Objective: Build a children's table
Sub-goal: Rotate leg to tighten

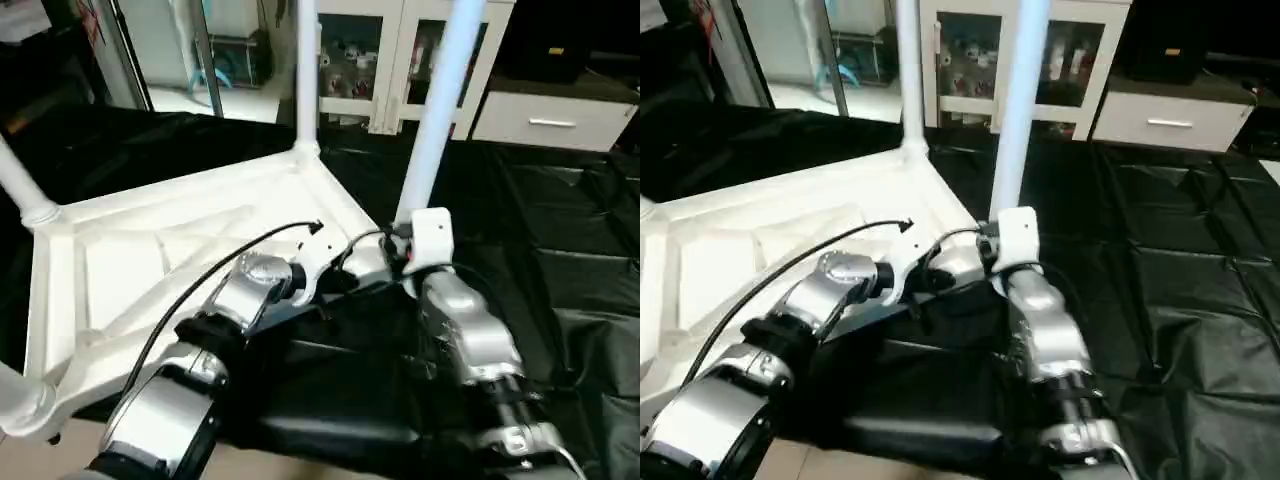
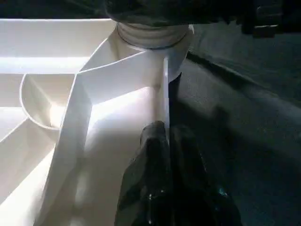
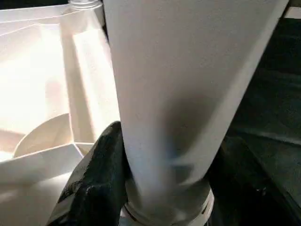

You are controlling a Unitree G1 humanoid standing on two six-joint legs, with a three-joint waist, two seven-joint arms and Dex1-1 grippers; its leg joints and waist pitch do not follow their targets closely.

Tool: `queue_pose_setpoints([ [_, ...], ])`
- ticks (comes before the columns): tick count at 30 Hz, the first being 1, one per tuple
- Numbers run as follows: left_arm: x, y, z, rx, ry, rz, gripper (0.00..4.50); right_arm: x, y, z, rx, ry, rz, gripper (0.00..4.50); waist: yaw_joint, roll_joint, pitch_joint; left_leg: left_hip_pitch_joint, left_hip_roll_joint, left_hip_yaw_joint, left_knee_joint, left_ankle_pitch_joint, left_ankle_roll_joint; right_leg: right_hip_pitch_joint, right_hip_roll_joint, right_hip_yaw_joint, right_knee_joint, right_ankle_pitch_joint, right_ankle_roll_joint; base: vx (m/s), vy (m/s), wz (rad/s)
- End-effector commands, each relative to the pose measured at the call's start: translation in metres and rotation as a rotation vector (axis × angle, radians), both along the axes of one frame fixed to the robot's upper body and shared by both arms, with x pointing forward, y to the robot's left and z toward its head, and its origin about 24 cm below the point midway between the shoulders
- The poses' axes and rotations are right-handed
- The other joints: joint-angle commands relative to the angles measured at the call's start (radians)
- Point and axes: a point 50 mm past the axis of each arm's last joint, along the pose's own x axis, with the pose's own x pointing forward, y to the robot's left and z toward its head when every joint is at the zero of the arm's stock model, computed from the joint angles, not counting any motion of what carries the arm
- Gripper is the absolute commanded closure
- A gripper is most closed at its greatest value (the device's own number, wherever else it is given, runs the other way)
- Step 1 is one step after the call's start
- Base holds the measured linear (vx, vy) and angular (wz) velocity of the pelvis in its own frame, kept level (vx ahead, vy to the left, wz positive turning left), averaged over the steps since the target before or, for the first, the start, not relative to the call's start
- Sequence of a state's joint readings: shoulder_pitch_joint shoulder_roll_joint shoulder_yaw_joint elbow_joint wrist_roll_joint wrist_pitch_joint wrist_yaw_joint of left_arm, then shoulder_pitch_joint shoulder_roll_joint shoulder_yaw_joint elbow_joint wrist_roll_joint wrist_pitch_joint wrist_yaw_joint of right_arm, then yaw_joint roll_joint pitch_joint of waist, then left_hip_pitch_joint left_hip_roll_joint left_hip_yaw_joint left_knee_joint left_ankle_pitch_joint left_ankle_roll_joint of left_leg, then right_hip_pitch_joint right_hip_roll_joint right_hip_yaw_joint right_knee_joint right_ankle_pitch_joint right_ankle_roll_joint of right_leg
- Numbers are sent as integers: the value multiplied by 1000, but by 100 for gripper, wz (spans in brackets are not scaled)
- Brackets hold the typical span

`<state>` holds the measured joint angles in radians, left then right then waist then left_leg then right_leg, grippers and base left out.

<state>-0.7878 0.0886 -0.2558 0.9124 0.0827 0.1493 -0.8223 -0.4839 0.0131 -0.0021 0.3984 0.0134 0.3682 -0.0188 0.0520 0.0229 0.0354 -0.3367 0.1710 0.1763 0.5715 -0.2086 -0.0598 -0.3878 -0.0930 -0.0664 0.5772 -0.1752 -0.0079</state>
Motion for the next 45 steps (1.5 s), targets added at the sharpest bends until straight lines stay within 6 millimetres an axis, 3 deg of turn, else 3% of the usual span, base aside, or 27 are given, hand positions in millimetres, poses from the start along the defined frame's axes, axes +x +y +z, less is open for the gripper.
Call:
queue_pose_setpoints([
  [1, -4, -1, -9, 32, 32, -5, 450, -4, 9, -15, 6, 69, 22, 246, 8, -5, -45, -6, 47, -20, -83, -243, -9, 33, -63, 46, -68, -218, -179, 0, 0, 0],
  [3, -5, 1, -10, 34, 38, -17, 450, -4, 10, -10, 48, 37, 42, 246, 11, -3, -50, -8, 48, -17, -77, -172, 14, 40, -63, 46, -57, -114, -204, 0, 0, 0],
  [4, -5, 2, -10, 34, 41, -26, 450, -4, 9, -8, 63, 20, 48, 191, 12, -2, -51, -8, 48, -18, -76, -153, 19, 42, -63, 45, -53, -87, -211, 0, 0, 0],
  [5, -6, 4, -10, 36, 43, -30, 450, -5, 8, -3, 64, -9, 82, 177, 12, 0, -50, -9, 48, -16, -75, -137, 27, 43, -62, 45, -51, -59, -222, 0, 0, 0],
  [9, -10, 8, -13, 54, 65, -86, 450, -8, -7, 6, 57, -46, 163, 156, 17, 2, -54, -9, 49, -15, -67, -101, 57, 48, -62, 44, -42, 23, -248, 0, 0, 0],
  [10, -12, 9, -14, 57, 79, -113, 450, -10, -13, 10, 82, -42, 229, 143, 17, 7, -54, -9, 49, -15, -67, -104, 61, 48, -61, 43, -41, 26, -250, 0, 0, 0],
  [12, -15, 11, -15, 59, 94, -147, 450, -14, -19, 13, 96, -23, 339, 137, 20, 2, -52, -11, 53, -15, -65, -121, 86, 52, -64, 43, -44, 7, -261, 0, 0, 0],
  [20, -32, 19, -16, 101, 172, -345, 450, -42, -63, 25, -43, 17, 772, 137, 46, 4, -50, -10, 62, -12, -61, -136, 91, 49, -67, 44, -43, -32, -277, 0, 0, 0],
  [26, -38, 23, -16, 122, 189, -381, 450, -49, -78, 24, -107, 67, 869, 137, 58, 1, -52, -9, 62, -13, -60, -135, 85, 48, -67, 42, -45, -73, -276, 0, 0, 0],
  [30, -41, 23, -15, 123, 200, -397, 450, -50, -78, 22, -114, 82, 917, 137, 62, 0, -56, -10, 62, -13, -56, -107, 95, 47, -66, 42, -38, -37, -284, 0, 0, 0],
  [36, -45, 25, -14, 125, 221, -426, 450, -48, -78, 11, -182, 145, 976, 137, 63, 1, -55, -12, 60, -14, -55, -111, 99, 48, -65, 39, -38, -51, -286, 0, 0, 0],
  [40, -48, 26, -14, 127, 230, -433, 450, -45, -82, 6, -210, 170, 987, 137, 61, 0, -53, -11, 60, -13, -56, -140, 90, 46, -65, 40, -45, -111, -275, 0, 0, 0],
  [44, -48, 27, -14, 129, 231, -431, 450, -43, -82, 6, -192, 165, 983, 137, 61, -1, -55, -13, 59, -14, -54, -115, 99, 47, -63, 39, -40, -84, -278, 0, 0, 0],
  [45, -48, 27, -14, 130, 231, -429, 450, -42, -82, 7, -181, 162, 981, 163, 61, -1, -56, -13, 59, -13, -52, -108, 103, 47, -62, 39, -39, -72, -282, 0, 0, 0],
])
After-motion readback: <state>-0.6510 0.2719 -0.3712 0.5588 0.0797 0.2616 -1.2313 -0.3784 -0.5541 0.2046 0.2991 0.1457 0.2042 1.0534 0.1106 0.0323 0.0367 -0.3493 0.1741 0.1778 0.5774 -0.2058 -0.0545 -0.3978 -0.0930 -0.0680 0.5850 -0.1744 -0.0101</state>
